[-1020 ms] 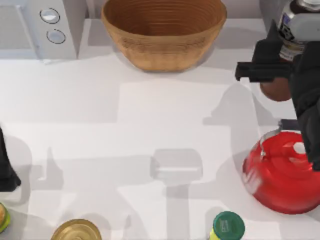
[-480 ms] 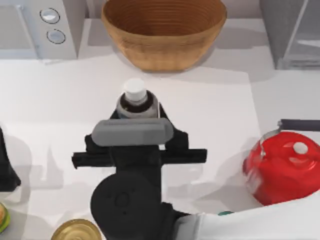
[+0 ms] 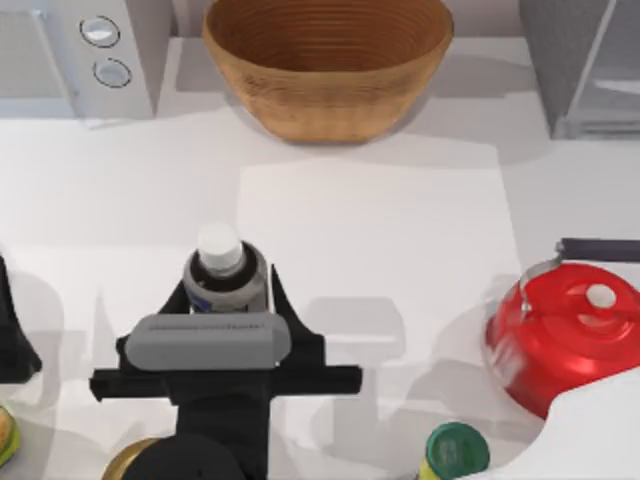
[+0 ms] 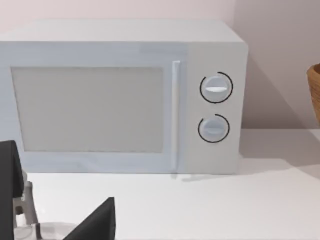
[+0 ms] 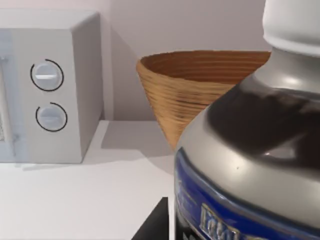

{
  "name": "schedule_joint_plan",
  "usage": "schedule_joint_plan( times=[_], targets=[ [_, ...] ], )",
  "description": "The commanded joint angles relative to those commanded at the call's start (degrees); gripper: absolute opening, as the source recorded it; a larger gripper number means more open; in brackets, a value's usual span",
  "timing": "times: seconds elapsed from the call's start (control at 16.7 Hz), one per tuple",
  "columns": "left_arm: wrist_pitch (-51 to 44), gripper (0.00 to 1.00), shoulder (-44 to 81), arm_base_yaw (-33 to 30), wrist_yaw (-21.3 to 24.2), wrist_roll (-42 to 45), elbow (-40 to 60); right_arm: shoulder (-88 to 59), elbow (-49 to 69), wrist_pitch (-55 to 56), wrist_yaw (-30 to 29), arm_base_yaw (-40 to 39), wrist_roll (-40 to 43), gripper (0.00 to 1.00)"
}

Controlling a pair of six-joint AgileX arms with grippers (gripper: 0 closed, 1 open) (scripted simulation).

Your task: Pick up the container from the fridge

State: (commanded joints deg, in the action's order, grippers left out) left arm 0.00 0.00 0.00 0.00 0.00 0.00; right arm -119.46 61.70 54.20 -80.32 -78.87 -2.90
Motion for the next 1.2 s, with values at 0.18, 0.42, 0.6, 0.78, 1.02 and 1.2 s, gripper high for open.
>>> schedule_joint_plan(
  times=[0.18, 0.42, 0.6, 0.78, 1.02, 1.2],
  targets=[
    [0.0, 1.0, 0.0, 0.0, 0.0, 0.0, 0.0, -0.9, -0.2, 0.4, 0.8, 0.8, 0.3, 0.0],
    [0.0, 1.0, 0.0, 0.0, 0.0, 0.0, 0.0, -6.0, 1.0, 4.9, 4.3, 4.4, 1.3, 0.0],
    [0.0, 1.0, 0.0, 0.0, 0.0, 0.0, 0.0, -8.8, 2.2, 8.2, 6.6, 6.7, 1.6, 0.0],
    [0.0, 1.0, 0.0, 0.0, 0.0, 0.0, 0.0, -9.0, 2.3, 8.4, 6.7, 6.8, 1.7, 0.0],
    [0.0, 1.0, 0.0, 0.0, 0.0, 0.0, 0.0, -9.0, 2.3, 8.4, 6.7, 6.8, 1.7, 0.23],
    [0.0, 1.0, 0.0, 0.0, 0.0, 0.0, 0.0, -9.0, 2.3, 8.4, 6.7, 6.8, 1.7, 0.45]
  ],
)
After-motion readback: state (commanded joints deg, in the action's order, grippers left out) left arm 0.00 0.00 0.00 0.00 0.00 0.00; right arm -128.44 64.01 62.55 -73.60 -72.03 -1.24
